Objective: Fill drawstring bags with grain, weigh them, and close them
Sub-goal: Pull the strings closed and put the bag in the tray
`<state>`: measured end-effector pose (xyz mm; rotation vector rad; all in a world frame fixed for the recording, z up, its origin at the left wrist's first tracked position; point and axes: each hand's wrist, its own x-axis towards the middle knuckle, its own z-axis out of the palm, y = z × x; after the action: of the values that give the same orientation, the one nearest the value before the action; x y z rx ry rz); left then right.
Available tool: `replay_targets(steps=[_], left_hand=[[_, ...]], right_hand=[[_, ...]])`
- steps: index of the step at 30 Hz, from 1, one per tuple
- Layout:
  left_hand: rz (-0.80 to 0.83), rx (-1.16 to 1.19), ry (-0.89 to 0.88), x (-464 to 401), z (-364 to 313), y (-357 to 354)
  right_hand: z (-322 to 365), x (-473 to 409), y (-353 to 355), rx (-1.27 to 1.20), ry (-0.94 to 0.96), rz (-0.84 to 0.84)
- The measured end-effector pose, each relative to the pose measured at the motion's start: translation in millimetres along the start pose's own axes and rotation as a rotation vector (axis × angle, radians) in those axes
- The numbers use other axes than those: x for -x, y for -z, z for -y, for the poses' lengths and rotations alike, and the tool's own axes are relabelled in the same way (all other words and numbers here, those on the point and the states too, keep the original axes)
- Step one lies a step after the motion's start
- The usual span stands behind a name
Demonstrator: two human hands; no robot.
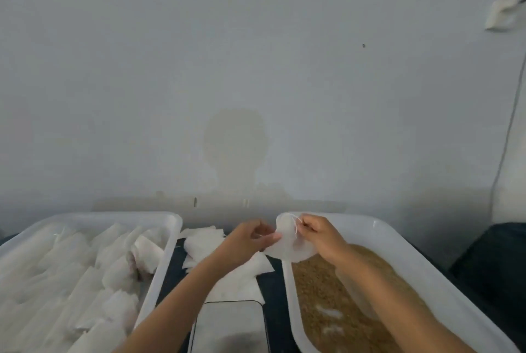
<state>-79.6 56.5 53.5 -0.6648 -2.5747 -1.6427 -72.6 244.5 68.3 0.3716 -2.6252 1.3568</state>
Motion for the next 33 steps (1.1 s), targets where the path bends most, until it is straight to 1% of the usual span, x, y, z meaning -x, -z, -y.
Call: replay_targets(steps=[2, 5, 7, 9, 10, 11, 13, 15, 17, 18, 20, 22, 26, 29, 33], left_hand=[[0.073, 0.049, -0.005, -5.5, -11.3, -29.3], [0.111, 0.065, 0.019, -12.4, -21.9, -69.3], [0.123, 0.087, 0.048, -15.0, -25.6, -93.3], [0.133, 0.088, 0.055, -17.1, -26.6, -113.5], [0.139, 0.102, 0.05, -17.8, -26.3, -122.3], [0.145, 0.146, 0.042, -17.9, -25.9, -129.9], [0.152, 0.295, 0.039, -17.8, -25.2, -139.6], [0.154, 0.438, 0.073, -19.2, -23.1, -142.6], [0.155, 0.508, 0.114, -21.0, -20.3, -144.4], [0.14, 0.492, 0.118, -21.2, -18.4, -146.0], [0.08, 0.369, 0.072, -21.8, -12.8, -150.0], [0.033, 0.276, 0.048, -21.5, -7.5, -153.1], [0.038, 0.344, 0.1, -20.7, -5.6, -153.5], [0.073, 0.388, 0.063, -19.0, -7.4, -152.7], [0.057, 0.382, 0.065, -18.5, -6.9, -151.4]], right_hand=[[-18.5, 17.5, 14.4, -0.066, -0.087, -0.019], [-43.6, 42.9, 32.6, -0.138, -0.176, -0.016], [-57.5, 55.2, 40.2, -0.023, -0.189, -0.073], [-69.7, 62.2, 43.0, 0.146, -0.144, -0.182], [-73.9, 64.1, 42.8, 0.165, -0.122, -0.212], [-77.1, 64.6, 41.5, 0.123, -0.114, -0.221], [-79.0, 65.5, 39.5, -0.114, -0.152, -0.224], [-78.6, 64.7, 38.9, -0.366, -0.197, -0.23], [-77.8, 64.1, 38.3, -0.518, -0.216, -0.194], [-77.5, 64.3, 37.4, -0.549, -0.22, -0.15], [-77.1, 65.2, 34.1, -0.567, -0.226, -0.064], [-77.6, 65.4, 31.2, -0.589, -0.229, -0.025], [-77.4, 64.2, 30.2, -0.635, -0.239, -0.061], [-75.5, 65.0, 31.1, -0.655, -0.247, -0.081], [-76.6, 65.7, 33.0, -0.641, -0.245, -0.07]])
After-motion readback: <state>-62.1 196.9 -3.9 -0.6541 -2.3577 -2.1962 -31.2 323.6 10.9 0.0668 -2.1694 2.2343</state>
